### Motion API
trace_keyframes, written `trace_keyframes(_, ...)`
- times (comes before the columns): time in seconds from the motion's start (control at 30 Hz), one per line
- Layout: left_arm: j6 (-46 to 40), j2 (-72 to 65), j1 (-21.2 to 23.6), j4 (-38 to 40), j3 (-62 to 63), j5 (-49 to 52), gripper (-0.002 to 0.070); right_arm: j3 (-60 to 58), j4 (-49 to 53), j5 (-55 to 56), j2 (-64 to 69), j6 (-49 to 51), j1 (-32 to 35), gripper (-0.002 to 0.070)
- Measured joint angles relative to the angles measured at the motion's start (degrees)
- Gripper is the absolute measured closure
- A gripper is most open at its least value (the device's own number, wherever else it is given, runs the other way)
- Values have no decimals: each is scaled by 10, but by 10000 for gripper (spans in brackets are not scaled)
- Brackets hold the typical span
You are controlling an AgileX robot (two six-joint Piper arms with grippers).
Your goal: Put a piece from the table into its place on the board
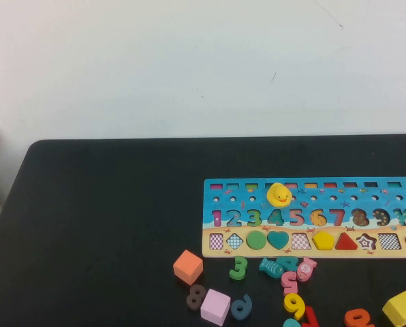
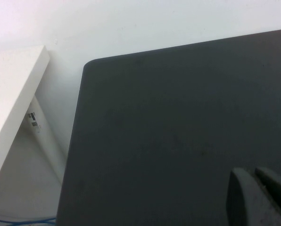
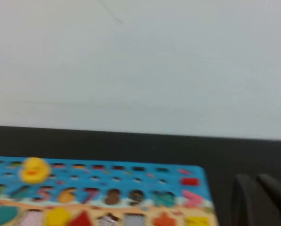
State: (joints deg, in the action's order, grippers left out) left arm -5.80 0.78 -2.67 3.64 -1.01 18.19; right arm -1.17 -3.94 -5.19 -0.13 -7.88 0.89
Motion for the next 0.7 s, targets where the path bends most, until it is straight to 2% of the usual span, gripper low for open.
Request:
trace_keyframes(0.1,0,0,0,0,0,0,676,-2,0,-12,0,1,57,657)
trace_keyframes(0.17,0,0,0,0,0,0,676,-2,0,-17,-2,1,72,657)
trace_keyframes(0.3,0,0,0,0,0,0,676,-2,0,-47,-5,7,71,657)
trace_keyframes(0.53,0,0,0,0,0,0,677,-2,20,-135,-5,84,44,657)
trace_keyframes(0.7,0,0,0,0,0,0,676,-2,29,-148,-5,99,34,657)
